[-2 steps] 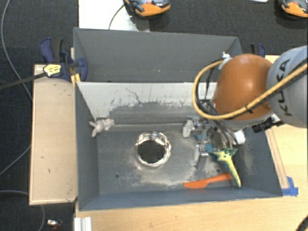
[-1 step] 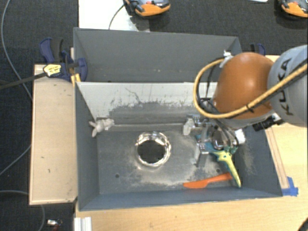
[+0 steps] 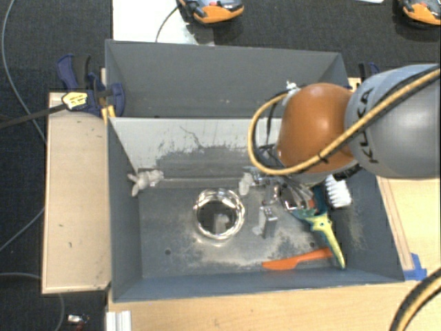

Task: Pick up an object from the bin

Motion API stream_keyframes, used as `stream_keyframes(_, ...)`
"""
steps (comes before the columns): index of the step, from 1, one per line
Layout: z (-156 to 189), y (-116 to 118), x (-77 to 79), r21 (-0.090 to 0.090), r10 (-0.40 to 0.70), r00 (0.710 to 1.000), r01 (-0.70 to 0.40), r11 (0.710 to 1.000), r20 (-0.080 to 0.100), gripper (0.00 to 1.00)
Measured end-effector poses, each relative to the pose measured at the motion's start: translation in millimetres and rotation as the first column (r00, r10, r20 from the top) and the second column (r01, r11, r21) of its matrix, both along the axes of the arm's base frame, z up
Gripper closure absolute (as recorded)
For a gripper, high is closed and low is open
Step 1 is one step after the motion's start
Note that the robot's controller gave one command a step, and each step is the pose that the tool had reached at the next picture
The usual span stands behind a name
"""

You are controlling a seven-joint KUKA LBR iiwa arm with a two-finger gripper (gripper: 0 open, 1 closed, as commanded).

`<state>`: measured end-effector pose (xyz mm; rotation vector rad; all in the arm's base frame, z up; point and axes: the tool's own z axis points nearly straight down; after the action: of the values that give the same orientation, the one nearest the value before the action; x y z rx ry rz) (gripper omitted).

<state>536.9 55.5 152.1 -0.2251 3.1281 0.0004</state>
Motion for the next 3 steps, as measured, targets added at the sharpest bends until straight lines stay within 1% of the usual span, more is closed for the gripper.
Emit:
stream_keyframes(1, -12, 44, 22.7, -0.002, 0.289, 0.957, -0.289, 0.957, 0.005, 0.00)
stream_keyframes(2, -14, 44, 40.8, -0.001, 0.271, 0.962, -0.271, 0.962, 0.001, 0.00)
stream_keyframes(3, -84, 47, 51.5, 0.000, 0.334, 0.943, -0.334, 0.943, 0.006, 0.00)
